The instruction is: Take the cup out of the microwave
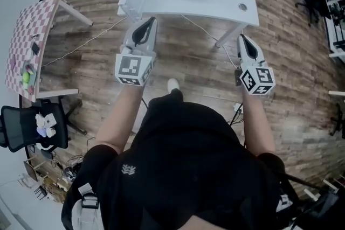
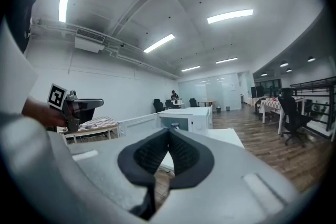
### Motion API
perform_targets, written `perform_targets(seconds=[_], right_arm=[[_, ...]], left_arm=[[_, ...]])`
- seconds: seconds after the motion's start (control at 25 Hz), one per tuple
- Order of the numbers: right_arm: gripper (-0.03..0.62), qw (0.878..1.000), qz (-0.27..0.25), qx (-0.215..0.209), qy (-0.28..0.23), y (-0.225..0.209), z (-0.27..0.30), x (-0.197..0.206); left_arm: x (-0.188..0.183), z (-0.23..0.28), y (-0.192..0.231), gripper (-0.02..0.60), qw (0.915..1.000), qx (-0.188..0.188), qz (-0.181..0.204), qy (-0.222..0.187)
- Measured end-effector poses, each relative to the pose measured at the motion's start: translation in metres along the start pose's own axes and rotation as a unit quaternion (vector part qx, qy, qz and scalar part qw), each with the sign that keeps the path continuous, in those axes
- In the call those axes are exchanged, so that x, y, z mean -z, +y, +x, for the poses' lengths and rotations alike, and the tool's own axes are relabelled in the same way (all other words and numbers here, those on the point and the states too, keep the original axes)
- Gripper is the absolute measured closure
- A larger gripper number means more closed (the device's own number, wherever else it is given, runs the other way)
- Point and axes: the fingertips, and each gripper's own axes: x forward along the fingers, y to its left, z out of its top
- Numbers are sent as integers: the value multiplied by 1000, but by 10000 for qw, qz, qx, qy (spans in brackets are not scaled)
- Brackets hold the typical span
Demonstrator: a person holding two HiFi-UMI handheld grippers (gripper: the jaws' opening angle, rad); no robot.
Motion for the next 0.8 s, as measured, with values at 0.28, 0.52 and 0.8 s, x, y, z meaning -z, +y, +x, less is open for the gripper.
perform_targets(seconds=[0.28, 0.52, 0.8], right_arm=[[594, 10000, -57, 48, -15, -1, 73, -14], [594, 9999, -98, 8, 125, 2, 127, -14], [594, 9998, -27, -28, 215, 7, 157, -8]], left_arm=[[13, 56, 43, 581, 9997, 247, 31, -57], [11, 101, 78, 581, 9990, 374, 36, -229], [26, 134, 94, 581, 9987, 464, -161, -164]])
